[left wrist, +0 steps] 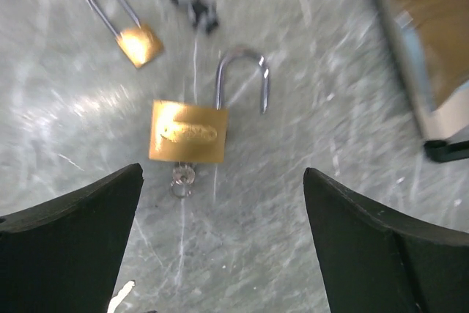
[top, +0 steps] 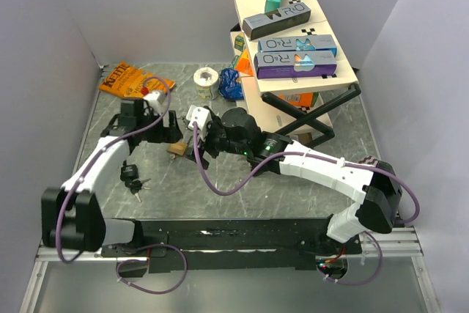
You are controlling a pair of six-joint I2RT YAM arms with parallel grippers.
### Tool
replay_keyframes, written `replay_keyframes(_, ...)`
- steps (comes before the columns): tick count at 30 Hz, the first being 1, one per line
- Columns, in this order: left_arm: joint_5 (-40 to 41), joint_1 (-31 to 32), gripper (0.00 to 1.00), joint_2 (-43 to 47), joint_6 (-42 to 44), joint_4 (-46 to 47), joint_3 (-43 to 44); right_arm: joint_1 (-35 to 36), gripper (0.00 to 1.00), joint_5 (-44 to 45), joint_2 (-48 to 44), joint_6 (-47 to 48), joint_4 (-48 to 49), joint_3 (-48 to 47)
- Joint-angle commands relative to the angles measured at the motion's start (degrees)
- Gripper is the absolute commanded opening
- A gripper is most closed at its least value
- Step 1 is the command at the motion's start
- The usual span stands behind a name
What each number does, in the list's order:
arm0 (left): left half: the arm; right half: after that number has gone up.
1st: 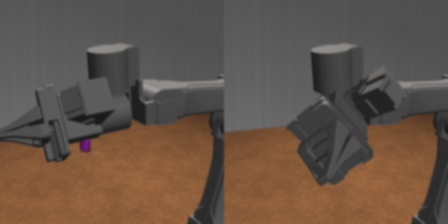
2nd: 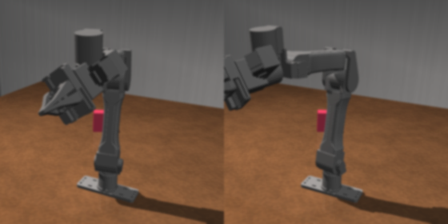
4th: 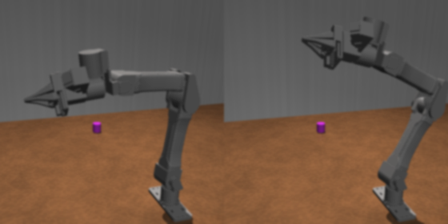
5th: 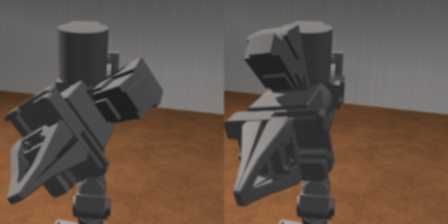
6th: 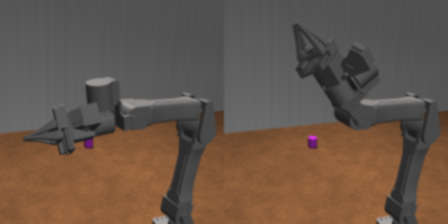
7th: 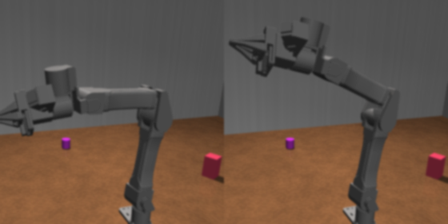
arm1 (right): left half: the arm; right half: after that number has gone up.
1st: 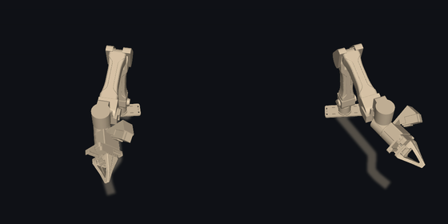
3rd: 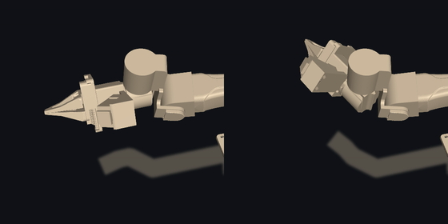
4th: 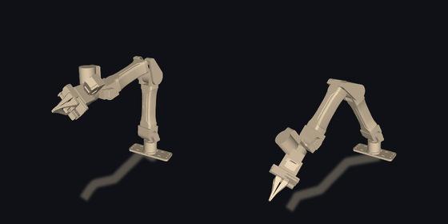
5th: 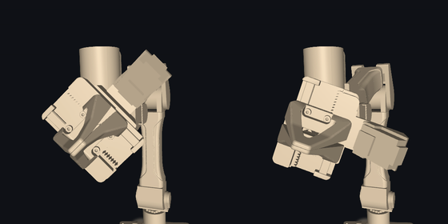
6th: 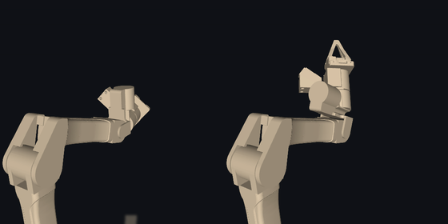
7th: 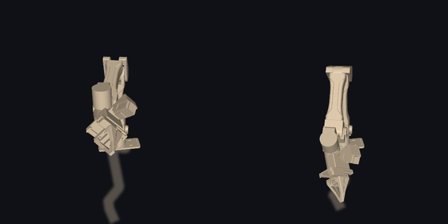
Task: Lock with the key
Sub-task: Pick up the lock from the center of the board.
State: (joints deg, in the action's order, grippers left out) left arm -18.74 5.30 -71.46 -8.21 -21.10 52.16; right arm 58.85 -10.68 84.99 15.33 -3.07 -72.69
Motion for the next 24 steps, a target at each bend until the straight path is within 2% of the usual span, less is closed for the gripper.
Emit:
replay_keyframes(1, 4.94, 2.52, 0.96, -6.14, 0.21, -1.57, 2.59, 0.04, 1.0, -1.63, -2.11, -0.12, 0.44, 0.27)
replay_keyframes(5, 11.25, 5.77, 0.96, -11.41, 0.91, -2.62, 5.05, 0.04, 1.0, -1.8, -1.06, -1.18, -1.32, -0.97)
replay_keyframes(12, 15.04, 8.14, 0.96, -21.07, 0.39, -4.12, 9.18, 0.04, 1.0, -1.89, -0.18, -3.9, -2.2, -1.41)
replay_keyframes(24, 20.5, 11.22, 0.96, -26.88, 1.0, -1.75, 9.1, 0.04, 1.0, -1.98, 0.44, -5.58, -1.24, -1.32)
